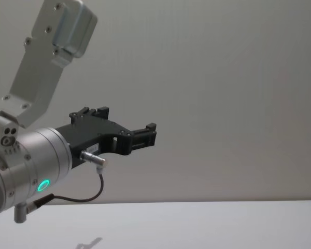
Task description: Use the one hand to pick up the stamp and affix it onto the A4 paper.
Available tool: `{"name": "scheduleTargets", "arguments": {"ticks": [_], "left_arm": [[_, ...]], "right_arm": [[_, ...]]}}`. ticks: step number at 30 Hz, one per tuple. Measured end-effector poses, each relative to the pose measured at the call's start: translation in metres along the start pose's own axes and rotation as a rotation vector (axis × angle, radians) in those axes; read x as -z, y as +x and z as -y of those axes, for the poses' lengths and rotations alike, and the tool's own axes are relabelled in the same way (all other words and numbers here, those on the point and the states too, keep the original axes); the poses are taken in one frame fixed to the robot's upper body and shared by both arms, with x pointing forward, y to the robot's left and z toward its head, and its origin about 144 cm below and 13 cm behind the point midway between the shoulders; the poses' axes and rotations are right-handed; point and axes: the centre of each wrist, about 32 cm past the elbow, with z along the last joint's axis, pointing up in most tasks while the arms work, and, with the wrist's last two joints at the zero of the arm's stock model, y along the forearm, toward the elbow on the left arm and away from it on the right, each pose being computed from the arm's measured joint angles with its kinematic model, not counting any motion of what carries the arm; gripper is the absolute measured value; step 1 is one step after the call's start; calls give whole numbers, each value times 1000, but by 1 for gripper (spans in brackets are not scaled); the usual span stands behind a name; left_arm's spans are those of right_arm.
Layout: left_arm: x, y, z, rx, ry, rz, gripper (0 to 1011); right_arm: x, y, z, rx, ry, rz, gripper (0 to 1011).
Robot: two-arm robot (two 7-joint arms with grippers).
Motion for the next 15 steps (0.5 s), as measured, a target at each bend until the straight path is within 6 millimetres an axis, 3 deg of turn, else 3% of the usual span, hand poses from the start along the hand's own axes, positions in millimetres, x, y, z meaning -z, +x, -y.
{"name": "scheduleTargets", "arguments": {"ticks": [6, 15], "left_arm": [[0, 0, 0, 0, 0, 0, 1001], [0, 0, 0, 0, 0, 0, 1001]], "right_arm": [[3, -1, -1, -1, -3, 1, 236], [5, -2, -3, -3, 5, -9, 535]]}}
